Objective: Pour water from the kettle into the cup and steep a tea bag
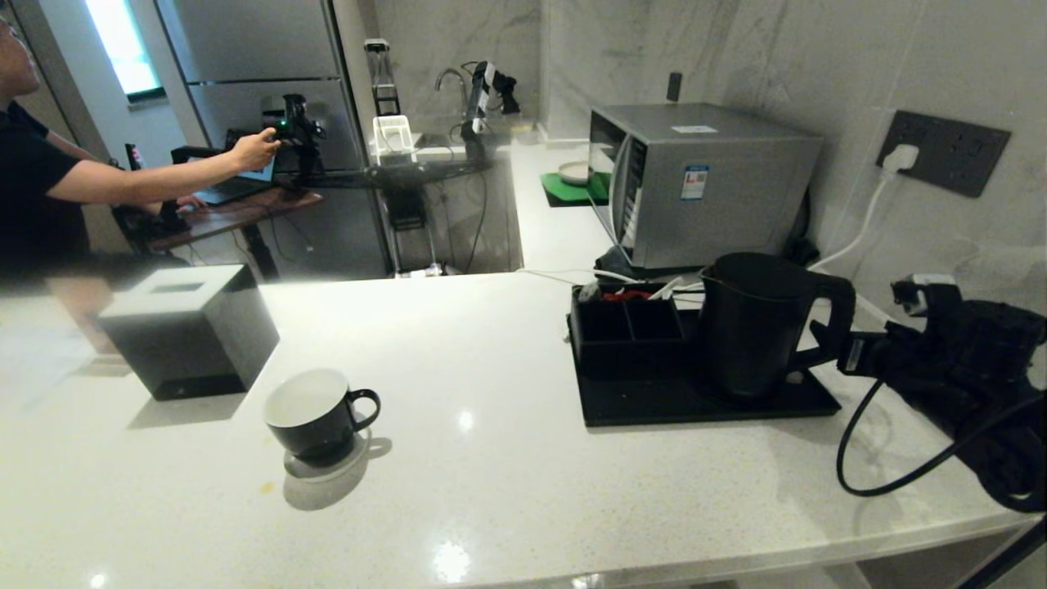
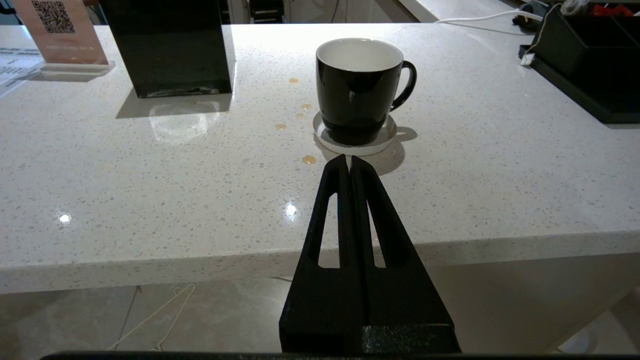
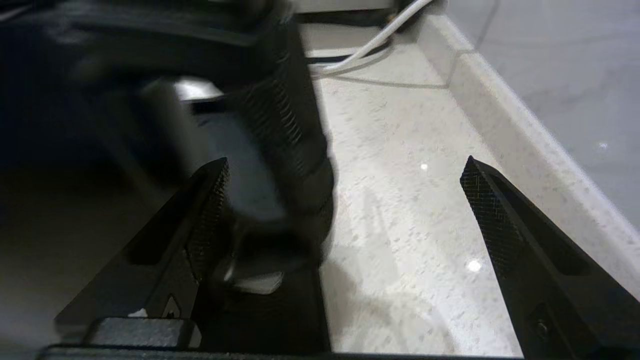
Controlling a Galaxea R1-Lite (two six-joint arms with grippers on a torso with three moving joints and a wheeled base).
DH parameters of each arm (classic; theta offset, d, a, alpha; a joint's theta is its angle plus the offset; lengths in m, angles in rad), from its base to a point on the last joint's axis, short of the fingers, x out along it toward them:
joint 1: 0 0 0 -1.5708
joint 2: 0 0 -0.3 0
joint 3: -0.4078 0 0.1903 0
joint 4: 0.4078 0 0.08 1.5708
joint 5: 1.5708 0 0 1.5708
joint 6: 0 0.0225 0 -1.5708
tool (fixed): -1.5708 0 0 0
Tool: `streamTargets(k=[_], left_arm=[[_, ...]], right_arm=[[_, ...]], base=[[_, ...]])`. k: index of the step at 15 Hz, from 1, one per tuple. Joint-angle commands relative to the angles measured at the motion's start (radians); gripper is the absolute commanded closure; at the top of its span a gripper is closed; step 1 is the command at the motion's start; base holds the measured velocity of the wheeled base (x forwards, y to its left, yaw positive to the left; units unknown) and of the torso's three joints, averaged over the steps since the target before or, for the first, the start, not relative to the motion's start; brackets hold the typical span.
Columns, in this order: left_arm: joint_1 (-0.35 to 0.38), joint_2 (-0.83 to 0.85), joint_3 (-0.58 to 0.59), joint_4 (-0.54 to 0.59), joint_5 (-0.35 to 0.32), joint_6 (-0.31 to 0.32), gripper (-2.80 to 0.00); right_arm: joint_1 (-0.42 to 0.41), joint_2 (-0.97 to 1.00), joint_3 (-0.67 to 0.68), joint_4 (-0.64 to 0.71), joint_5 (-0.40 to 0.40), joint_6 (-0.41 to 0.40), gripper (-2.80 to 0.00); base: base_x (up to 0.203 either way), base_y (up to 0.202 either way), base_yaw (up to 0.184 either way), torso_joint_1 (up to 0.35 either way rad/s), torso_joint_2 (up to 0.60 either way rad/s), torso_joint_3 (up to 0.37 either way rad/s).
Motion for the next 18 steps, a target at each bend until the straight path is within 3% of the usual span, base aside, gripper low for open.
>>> streamTargets(k=[1, 18], left_arm=[[0.000, 0.002, 0.000, 0.000, 0.000, 0.000, 0.00], [0.000, 0.002, 0.000, 0.000, 0.000, 0.000, 0.00]], right_arm=[[0.000, 0.023, -0.024, -0.005, -0.021, 0.002, -2.80], [0.000, 0.117, -0.186, -0.018, -0.028, 0.019, -2.80]], base=[[0.000, 0.000, 0.000, 0.000, 0.00, 0.000], [0.000, 0.000, 0.000, 0.000, 0.00, 0.000]])
